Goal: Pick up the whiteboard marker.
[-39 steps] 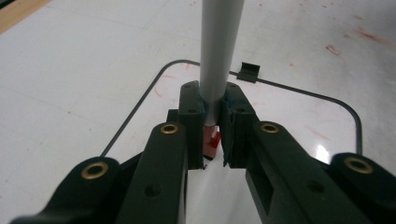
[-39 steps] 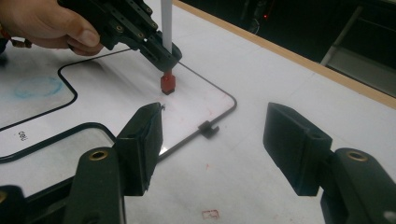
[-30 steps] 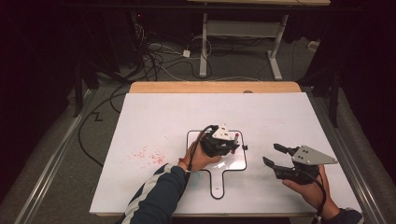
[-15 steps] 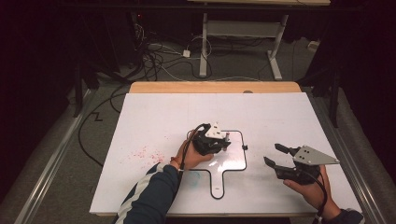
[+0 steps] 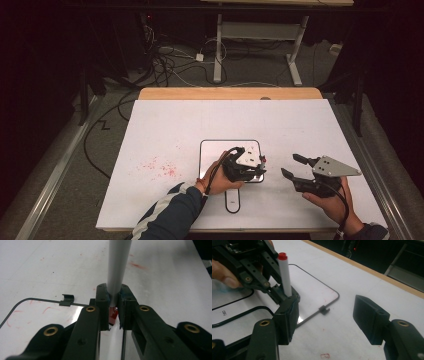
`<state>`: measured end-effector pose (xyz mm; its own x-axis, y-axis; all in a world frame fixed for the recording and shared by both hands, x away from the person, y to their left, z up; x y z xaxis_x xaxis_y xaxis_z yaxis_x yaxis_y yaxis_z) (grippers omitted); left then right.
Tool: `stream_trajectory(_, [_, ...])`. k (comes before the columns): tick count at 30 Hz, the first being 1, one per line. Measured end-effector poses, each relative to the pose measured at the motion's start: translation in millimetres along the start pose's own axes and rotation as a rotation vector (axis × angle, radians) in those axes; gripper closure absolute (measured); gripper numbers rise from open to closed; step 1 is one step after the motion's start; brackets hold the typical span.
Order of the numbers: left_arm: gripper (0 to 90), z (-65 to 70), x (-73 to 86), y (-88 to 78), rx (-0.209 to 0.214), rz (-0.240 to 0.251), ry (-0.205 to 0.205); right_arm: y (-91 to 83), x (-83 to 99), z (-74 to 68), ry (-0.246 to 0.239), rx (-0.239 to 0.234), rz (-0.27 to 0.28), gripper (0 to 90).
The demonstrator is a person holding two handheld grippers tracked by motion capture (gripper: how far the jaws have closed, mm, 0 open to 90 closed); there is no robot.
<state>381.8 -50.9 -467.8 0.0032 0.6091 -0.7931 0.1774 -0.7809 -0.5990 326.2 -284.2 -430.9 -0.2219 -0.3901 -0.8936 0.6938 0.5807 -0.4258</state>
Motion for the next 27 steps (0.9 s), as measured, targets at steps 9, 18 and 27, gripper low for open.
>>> stream_trajectory(9, [78.8, -21.8, 10.7, -13.9, -0.039, -0.031, -0.023, -4.2, -0.1, 1.5, 0.002, 0.011, 0.007, 38.6])
stream_trajectory(18, [78.7, -9.9, 7.3, -10.9, 0.005, -0.025, 0.026, -3.5, 0.8, 1.8, 0.009, 0.013, 0.001, 38.6])
stream_trajectory(27, [78.7, -53.0, 3.9, 5.9, -0.073, 0.008, -0.066, -0.9, 0.0, 0.9, 0.000, 0.006, -0.001, 38.5])
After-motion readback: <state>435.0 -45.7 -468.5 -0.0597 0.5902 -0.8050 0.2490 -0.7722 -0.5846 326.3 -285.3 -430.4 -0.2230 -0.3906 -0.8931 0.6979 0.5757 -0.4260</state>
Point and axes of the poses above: each handheld gripper's, and its own axes: y roughly forward along the jaws, x roughly out of its underside, z roughly to its right, the point moved 2 cm from there along y, roughly forward along the jaws, and after that the axes turned 3 degrees about y, right-handed, at the moved point
